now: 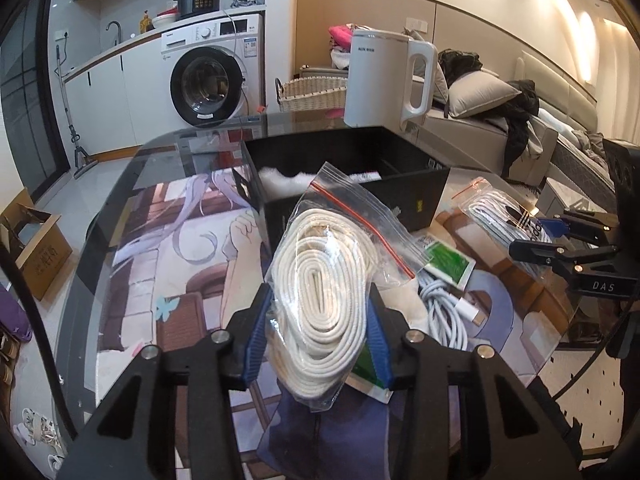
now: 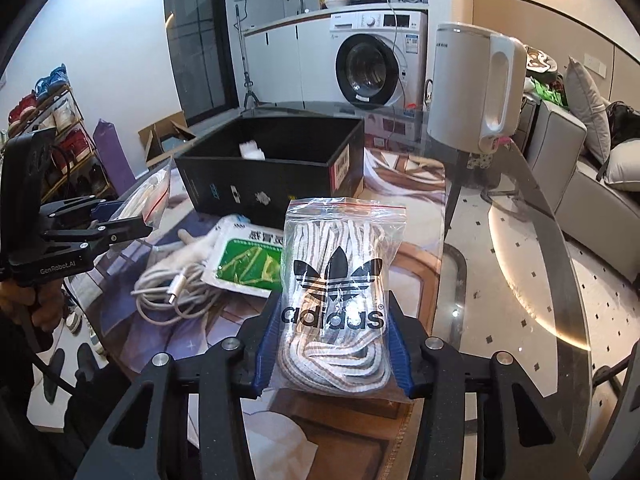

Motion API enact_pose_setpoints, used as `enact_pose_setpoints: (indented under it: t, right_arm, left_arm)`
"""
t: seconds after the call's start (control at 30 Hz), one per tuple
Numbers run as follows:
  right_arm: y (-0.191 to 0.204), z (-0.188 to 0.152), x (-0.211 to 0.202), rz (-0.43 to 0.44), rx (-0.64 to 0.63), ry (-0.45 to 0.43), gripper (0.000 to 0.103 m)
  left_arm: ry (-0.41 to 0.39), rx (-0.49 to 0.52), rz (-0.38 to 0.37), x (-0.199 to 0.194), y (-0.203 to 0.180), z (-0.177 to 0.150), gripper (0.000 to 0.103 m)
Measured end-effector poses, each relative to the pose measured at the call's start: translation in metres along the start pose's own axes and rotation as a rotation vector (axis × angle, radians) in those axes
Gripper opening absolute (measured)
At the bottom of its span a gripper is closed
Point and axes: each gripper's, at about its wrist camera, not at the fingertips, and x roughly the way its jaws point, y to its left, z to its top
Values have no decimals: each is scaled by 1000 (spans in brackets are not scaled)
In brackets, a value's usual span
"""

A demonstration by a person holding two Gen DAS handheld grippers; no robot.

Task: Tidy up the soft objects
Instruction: 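Carry the strap bag with the left tool into the box while the right tool carries the adidas bag in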

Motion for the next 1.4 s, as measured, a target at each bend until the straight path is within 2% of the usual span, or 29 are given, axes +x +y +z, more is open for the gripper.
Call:
enact_pose_setpoints:
  t: [0.23,0.83,1.4]
  right_arm:
    - [6,15,-13,16,-5,-53,48]
    - [12,48,-23,9,-16,-116,48]
    - [20,81,-9,22,-41,-140,48]
  left_arm:
    - [-36,-29,13,-6,3,16,43]
    - [-79,-45,27,-14,2,41,43]
    - [-85,-42,42,-2,2,65,43]
